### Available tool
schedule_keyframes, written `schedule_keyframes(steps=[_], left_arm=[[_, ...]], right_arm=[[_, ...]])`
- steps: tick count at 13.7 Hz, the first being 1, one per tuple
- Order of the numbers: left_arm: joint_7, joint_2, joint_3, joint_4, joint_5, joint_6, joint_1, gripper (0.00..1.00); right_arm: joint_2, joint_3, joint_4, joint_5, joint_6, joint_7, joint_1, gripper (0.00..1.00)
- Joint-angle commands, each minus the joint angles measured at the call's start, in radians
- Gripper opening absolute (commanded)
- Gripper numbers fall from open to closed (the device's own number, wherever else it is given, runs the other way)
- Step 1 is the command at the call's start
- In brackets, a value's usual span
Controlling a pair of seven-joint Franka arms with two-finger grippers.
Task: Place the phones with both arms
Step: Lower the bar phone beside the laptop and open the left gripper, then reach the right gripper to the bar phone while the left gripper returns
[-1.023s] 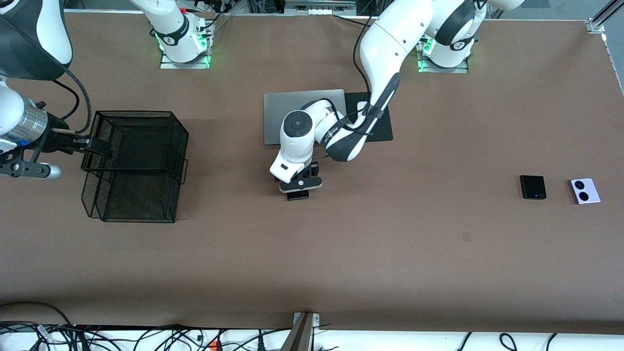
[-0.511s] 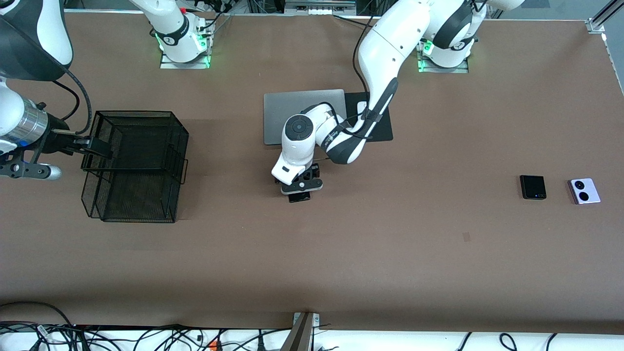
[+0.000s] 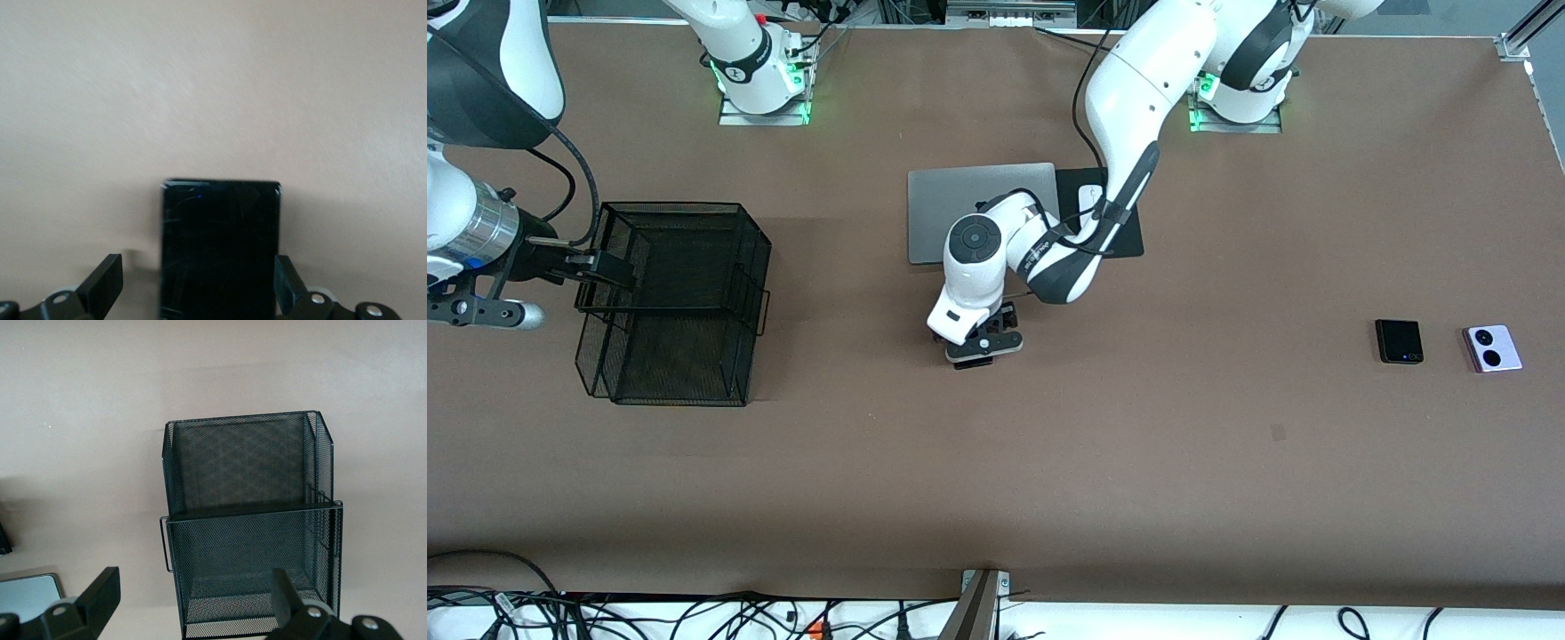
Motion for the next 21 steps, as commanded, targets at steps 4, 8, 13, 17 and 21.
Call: schedule_keyframes(steps=[4,8,13,17,21], left_arm=[[0.207,-0.162,0.002,-0.013,0.005,-0.229,0.11,1.0],[0.402,-0.259,0.002,-0.065,0.004,-0.361,0.216,1.0],[0.627,-0.397,0.005,-0.155,0.01,-0.427,0.376,1.0],[0.825,-0.504,0.003,-0.184,0.048,-0.512,0.509,1.0],[0.945,-0.583,0.005,-0.264,0.05,-0.512,0.581,1.0]], right_arm=[[0.008,0.0,0.019,-0.002,-0.009,0.004,0.015,1.0],[0.011,0.002,0.018,0.001,0.002,0.004,0.11,1.0],[0.09,0.039,0.018,0.157,0.078,0.016,0.239,1.0],[0.199,0.039,0.027,0.101,0.204,0.167,0.4,1.0],[0.32,0.037,0.05,0.082,0.318,0.243,0.506,1.0]])
